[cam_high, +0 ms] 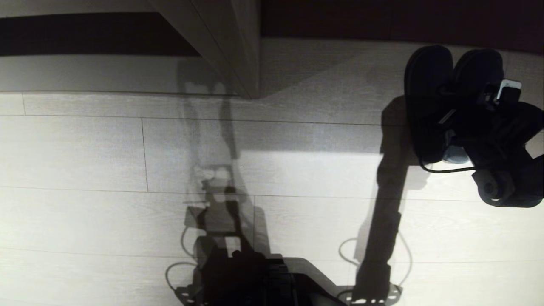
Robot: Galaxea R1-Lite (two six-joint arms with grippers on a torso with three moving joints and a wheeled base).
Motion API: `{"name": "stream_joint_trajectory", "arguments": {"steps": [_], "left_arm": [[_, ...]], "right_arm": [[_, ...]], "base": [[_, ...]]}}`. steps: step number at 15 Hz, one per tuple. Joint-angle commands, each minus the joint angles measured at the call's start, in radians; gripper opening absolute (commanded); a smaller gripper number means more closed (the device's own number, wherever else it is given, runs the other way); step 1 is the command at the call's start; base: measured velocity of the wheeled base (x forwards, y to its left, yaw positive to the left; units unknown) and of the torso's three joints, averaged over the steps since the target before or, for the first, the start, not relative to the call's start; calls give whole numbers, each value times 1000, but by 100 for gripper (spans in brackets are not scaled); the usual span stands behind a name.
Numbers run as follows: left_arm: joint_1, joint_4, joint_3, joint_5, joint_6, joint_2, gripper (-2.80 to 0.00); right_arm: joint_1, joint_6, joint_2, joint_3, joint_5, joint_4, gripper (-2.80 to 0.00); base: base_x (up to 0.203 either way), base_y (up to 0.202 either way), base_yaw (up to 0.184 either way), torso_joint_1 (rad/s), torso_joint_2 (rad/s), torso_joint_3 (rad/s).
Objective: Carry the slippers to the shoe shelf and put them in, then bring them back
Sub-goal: Pick up the slippers on the floor
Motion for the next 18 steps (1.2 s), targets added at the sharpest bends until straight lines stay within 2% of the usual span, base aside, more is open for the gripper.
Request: {"name": "stream_joint_trajectory", "arguments": {"steps": [1, 5, 10, 13, 18], "left_arm": [[0, 0, 0, 0, 1, 0, -280], [0, 0, 0, 0, 1, 0, -280], [0, 0, 0, 0, 1, 0, -280], [0, 0, 0, 0, 1, 0, -280], [0, 0, 0, 0, 1, 0, -280]], "right_arm": [[-1, 3, -31, 12, 3, -14, -280], [-1, 4, -55, 41, 3, -15, -280], [-1, 23, -154, 144, 5, -18, -280], [2, 32, -277, 275, 5, -16, -280], [50, 26, -493, 411, 4, 6, -280]], "base": [[0, 0, 0, 0, 0, 0], [0, 0, 0, 0, 0, 0], [0, 0, 0, 0, 0, 0], [0, 0, 0, 0, 0, 0], [0, 0, 0, 0, 0, 0]]}}
